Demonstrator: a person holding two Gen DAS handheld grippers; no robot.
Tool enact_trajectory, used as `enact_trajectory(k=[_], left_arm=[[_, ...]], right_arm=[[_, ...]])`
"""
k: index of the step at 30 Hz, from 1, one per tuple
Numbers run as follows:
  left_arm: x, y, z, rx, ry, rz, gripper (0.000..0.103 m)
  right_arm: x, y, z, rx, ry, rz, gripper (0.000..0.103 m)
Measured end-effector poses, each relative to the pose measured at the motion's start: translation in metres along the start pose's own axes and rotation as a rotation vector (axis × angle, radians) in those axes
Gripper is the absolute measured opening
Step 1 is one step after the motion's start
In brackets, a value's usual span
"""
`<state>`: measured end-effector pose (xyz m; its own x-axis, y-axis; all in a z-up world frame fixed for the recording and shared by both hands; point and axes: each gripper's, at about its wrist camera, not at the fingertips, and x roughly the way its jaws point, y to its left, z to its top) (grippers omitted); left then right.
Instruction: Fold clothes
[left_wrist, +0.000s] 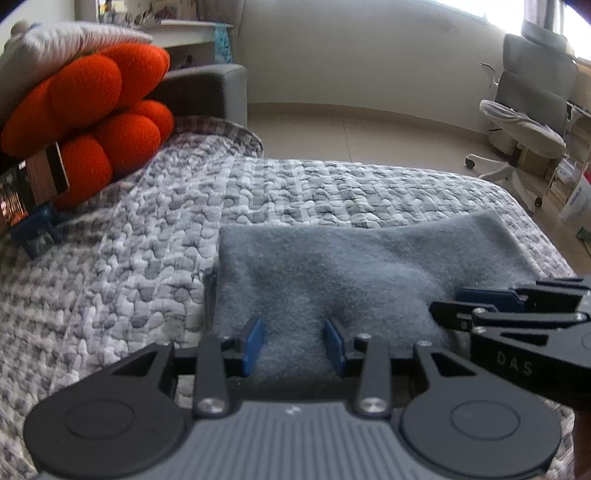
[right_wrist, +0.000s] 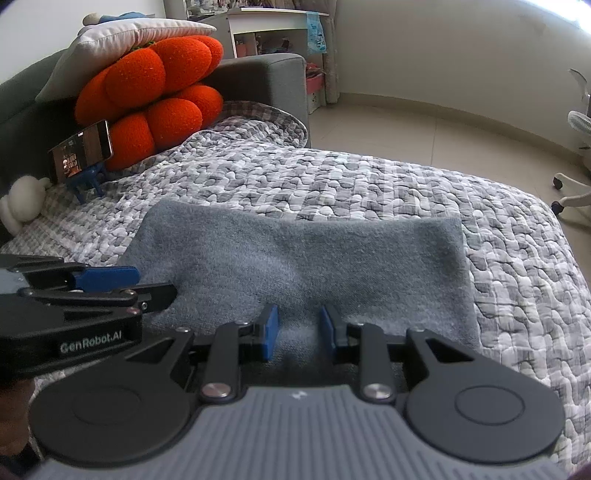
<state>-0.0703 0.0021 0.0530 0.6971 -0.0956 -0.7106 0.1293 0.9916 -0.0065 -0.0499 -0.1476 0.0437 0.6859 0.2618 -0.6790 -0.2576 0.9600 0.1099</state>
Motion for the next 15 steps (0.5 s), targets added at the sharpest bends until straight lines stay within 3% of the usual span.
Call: enact_trajectory(k=[9, 15], left_arm=[[0.0005, 0.0009, 0.0002, -0.002, 0.002, -0.003, 0.04], [0.0015, 0.0022, 0.0006, -0.002, 0.002, -0.003, 0.042]], right_arm=[[-0.0082, -0.0026, 0.0024, 0.005, -0.044, -0.008, 0.03], [-0.0023, -0.0025, 0.0022, -0.006, -0.02, -0.023, 0.031]])
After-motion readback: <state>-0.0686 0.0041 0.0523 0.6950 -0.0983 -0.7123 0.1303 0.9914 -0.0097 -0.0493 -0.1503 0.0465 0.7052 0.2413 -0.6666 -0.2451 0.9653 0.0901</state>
